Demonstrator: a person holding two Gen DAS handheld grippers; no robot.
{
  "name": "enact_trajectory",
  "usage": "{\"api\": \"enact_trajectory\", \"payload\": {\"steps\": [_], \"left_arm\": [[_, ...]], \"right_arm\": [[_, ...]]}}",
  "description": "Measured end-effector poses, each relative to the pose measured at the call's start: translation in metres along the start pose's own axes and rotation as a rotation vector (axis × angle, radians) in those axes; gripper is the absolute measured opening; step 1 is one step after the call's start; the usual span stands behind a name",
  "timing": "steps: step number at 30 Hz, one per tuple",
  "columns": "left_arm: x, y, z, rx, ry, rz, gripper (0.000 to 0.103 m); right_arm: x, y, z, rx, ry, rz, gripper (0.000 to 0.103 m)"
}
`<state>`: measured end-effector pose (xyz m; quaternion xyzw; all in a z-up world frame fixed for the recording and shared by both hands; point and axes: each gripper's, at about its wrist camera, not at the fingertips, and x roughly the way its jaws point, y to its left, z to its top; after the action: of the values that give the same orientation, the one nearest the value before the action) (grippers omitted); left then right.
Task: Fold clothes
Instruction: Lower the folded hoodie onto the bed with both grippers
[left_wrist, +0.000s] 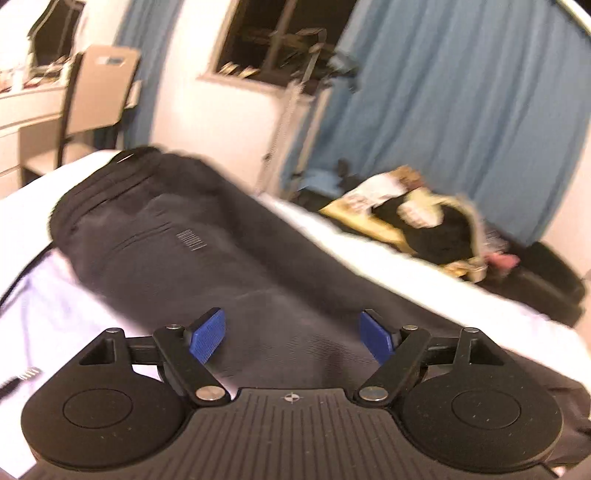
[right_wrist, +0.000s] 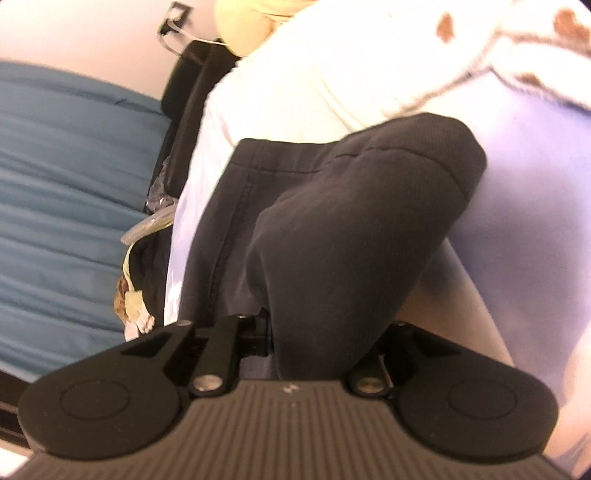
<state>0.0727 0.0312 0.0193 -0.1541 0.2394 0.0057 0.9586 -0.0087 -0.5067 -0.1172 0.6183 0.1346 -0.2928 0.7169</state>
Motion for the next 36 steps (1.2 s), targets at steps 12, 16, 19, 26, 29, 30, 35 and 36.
{"api": "enact_trajectory", "payload": {"steps": [12, 16, 19, 26, 29, 30, 35, 36], "left_arm": [[0.114, -0.139, -0.018, 0.241, 0.068, -0.216, 0.085], [0.172, -0.164, -0.042, 0.318, 0.185, -0.138, 0.085], [0.205, -0.159, -0.058, 0.335, 0.289, -0.073, 0.088], [0.196, -0.156, -0.058, 0.389, 0.295, -0.095, 0.09], [0.173, -0.148, -0.044, 0.369, 0.278, -0.108, 0.09], [0.164, -0.144, -0.039, 0.357, 0.268, -0.115, 0.09], [0.093, -0.108, -0.002, 0.336, 0.183, -0.132, 0.092], [0.079, -0.099, 0.002, 0.327, 0.166, -0.132, 0.093]], "right_arm": [[0.032, -0.01, 0.025, 0.094, -0.032, 0.022, 0.036], [0.035, -0.011, 0.032, 0.102, -0.024, 0.053, 0.031], [0.033, -0.008, 0.036, 0.072, -0.027, 0.087, 0.018], [0.014, 0.031, 0.03, -0.159, -0.091, 0.216, 0.012], [0.005, 0.051, 0.025, -0.273, -0.125, 0.269, 0.012], [0.002, 0.058, 0.023, -0.309, -0.136, 0.29, 0.012], [-0.014, 0.094, 0.009, -0.495, -0.184, 0.395, 0.012], [-0.017, 0.101, 0.004, -0.538, -0.197, 0.405, 0.012]]}}
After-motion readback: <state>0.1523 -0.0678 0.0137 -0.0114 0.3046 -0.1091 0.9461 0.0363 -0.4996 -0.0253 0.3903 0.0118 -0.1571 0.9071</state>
